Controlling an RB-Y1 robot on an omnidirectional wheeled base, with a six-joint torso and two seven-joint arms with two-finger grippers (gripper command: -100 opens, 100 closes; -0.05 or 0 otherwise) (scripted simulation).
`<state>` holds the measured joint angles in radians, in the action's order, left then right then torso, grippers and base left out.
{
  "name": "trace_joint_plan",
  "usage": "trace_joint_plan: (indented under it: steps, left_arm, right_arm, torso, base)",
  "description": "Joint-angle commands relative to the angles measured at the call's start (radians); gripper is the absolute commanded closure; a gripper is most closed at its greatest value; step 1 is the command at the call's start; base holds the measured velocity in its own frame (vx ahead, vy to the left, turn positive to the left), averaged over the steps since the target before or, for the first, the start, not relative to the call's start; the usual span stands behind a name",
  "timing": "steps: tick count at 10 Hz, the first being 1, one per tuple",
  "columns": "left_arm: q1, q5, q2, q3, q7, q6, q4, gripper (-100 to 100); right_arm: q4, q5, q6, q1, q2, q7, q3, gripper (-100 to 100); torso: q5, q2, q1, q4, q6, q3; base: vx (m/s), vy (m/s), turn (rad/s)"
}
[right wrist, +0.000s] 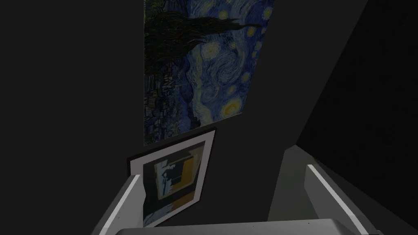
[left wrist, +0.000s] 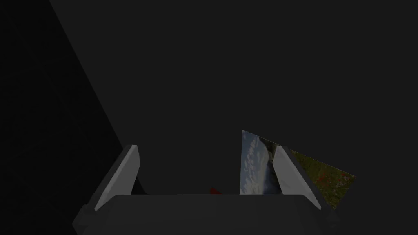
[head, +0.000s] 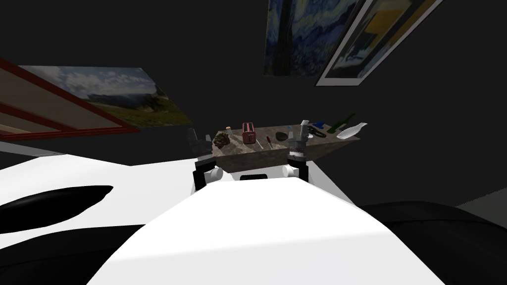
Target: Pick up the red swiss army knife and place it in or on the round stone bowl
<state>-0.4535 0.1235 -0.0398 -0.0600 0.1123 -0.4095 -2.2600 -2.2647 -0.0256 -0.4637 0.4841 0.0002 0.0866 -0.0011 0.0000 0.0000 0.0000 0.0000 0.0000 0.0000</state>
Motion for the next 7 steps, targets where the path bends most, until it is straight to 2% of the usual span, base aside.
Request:
trace_joint_plan:
  steps: [1,7]
  left_arm:
    - [0.0,0.0,0.0,0.0,0.0,0.0,0.0,0]
    - [0.0,0.0,0.0,0.0,0.0,0.0,0.0,0]
  right_arm:
    - [-0.001,-0.002,0.005,0.005,-0.029,-0.004,-0.002,-100]
    - [0.003,-0.025,0.063,0.064,-0.202,-0.038,0.01,-100]
  torso:
    - [0.0,0.0,0.0,0.0,0.0,0.0]
    - [0.0,0.008,0.0,0.002,0.0,0.005]
  base:
    - [-0.037,0.001,-0.01]
    - [-0.106,0.005,0.018]
